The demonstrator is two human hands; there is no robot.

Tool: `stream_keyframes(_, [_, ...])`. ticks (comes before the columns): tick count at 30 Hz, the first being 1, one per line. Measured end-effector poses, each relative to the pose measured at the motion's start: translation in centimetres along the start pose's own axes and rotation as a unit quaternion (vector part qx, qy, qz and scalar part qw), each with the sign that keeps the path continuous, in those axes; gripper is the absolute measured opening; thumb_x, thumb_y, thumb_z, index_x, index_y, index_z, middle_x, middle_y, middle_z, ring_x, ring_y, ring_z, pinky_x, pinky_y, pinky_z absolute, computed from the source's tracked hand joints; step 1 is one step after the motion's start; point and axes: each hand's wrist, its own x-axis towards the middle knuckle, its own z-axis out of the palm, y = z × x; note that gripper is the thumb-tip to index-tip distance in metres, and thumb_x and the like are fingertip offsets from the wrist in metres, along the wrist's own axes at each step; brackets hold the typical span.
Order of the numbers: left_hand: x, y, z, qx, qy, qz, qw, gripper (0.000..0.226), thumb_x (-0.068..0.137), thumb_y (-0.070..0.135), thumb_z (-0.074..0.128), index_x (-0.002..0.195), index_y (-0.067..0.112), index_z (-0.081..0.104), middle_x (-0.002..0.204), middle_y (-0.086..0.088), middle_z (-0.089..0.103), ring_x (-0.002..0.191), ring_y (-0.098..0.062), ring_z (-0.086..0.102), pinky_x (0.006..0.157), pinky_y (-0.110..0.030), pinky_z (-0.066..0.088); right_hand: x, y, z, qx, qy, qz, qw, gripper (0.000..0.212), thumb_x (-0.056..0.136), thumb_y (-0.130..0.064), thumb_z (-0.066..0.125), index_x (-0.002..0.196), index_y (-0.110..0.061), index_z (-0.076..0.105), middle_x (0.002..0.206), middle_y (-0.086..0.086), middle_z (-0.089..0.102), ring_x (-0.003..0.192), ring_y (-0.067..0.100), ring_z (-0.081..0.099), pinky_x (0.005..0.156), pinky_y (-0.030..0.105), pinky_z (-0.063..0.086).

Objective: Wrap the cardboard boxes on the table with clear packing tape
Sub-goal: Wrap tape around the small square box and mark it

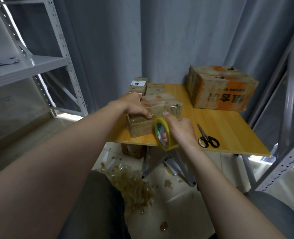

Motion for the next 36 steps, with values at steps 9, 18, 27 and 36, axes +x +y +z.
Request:
stream_keyframes(9, [0.1, 0.5, -1.6, 0.010, -0.036, -0.033, 0.999, 0.075, 0.060, 0.064, 0.090, 0.120, 0.022, 0.071, 0.113, 0.007, 0.071, 0.090, -0.016, 0.068, 0.074, -0.035, 0.062, 0.5, 0.2, -0.2, 0.025, -0.011, -0.030, 0.999, 0.063, 0.098, -0.056, 0.058, 0.080, 0.003, 0.074, 0.060, 0.014, 0.071, 0.054, 0.029, 0.071, 0.065, 0.039, 0.064])
stream_keyframes(18, [0.6, -0.4, -3.2, -0.145, -0.178, -0.112, 0.967, 0.064, 0.073, 0.063, 0.082, 0.115, 0.017, 0.067, 0.110, -0.011, 0.075, 0.097, -0.028, 0.073, 0.079, -0.045, 0.064, -1.1, -3.3, -0.7, 0.170, 0.001, -0.147, 0.974, 0.034, 0.105, -0.030, 0.057, 0.097, 0.000, 0.070, 0.059, 0.010, 0.067, 0.050, 0.021, 0.064, 0.051, 0.027, 0.055])
stream_keyframes(27, [2.0, -1.5, -1.9, -0.097, 0.082, -0.059, 0.990, 0.046, 0.076, 0.062, 0.082, 0.085, 0.018, 0.079, 0.089, 0.002, 0.075, 0.086, -0.018, 0.069, 0.075, -0.034, 0.053, 3.4, -4.4, 1.6, 0.067, 0.043, -0.215, 0.973, 0.046, 0.098, -0.048, 0.065, 0.067, -0.016, 0.054, 0.059, -0.001, 0.046, 0.056, 0.008, 0.044, 0.056, 0.031, 0.033])
stream_keyframes(36, [1.2, -1.3, -1.4, 0.030, -0.139, 0.017, 0.990, 0.088, 0.060, 0.065, 0.082, 0.136, 0.031, 0.056, 0.129, 0.007, 0.065, 0.116, -0.016, 0.063, 0.102, -0.035, 0.052, 11.8, -5.8, 5.2, 0.030, 0.002, -0.169, 0.985, 0.100, 0.071, -0.093, 0.049, 0.090, 0.003, 0.072, 0.076, 0.021, 0.074, 0.072, 0.041, 0.074, 0.073, 0.063, 0.060])
